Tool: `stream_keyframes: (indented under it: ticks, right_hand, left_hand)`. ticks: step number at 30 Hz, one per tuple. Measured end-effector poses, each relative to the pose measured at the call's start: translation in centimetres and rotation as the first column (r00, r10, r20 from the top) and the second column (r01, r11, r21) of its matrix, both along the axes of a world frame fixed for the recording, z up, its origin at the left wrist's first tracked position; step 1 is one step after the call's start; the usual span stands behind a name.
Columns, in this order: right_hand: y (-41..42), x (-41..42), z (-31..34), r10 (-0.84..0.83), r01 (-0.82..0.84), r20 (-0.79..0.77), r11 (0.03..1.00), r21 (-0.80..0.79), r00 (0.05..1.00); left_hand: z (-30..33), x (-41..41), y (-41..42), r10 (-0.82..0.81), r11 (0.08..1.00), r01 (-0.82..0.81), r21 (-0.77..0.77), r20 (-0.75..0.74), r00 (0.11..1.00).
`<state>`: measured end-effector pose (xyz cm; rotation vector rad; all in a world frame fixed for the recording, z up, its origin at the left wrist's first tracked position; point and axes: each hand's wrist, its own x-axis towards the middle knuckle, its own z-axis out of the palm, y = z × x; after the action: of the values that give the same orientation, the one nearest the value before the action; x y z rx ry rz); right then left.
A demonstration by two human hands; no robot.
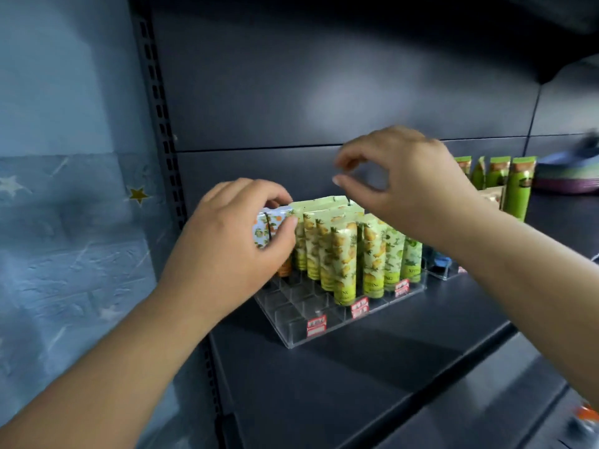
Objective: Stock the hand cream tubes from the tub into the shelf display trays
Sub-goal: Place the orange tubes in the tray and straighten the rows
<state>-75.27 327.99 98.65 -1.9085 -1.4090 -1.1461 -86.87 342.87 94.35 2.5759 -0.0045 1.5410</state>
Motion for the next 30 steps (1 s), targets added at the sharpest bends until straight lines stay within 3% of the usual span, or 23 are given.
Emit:
stream_keyframes:
  ticks: [5,11,16,21,26,30]
  right_hand:
    - [-5.3,0.4,-2.8,-0.017,0.005,0.171,0.998,0.066,0.985]
    - [-13.9,2.1,-5.8,0.044,-0.058,0.203,0.996,0.064,0.978]
    - [-21.5,4.6,-8.4,0.077,-0.081,0.121,0.996,0.025,0.99]
    - [-28.8,7.4,-11.5,0.019,-0.018,0.019,0.999,-0.038,1.0]
    - [-36.1,9.8,-15.3,-0.133,0.124,-0.103,0.989,-0.086,0.986]
    - [-40.9,11.1,-19.2,-0.303,0.276,-0.215,0.95,-0.146,0.928]
  left_hand:
    - [0.3,-0.3,-6.1,0.033,0.973,-0.004,0.23,-0.125,0.992]
    - [-0.7,0.3,-14.5,0.073,0.928,0.032,0.371,-0.266,0.961]
    - [-2.5,2.5,-22.1,0.088,0.943,0.033,0.332,-0.342,0.936]
    - [-5.5,6.3,-29.2,-0.029,0.971,0.119,0.207,-0.39,0.92]
    - [-9.5,11.2,-34.8,-0.17,0.962,0.251,0.106,-0.487,0.857]
    - [-13.3,15.0,-37.9,-0.292,0.93,0.367,0.007,-0.591,0.752]
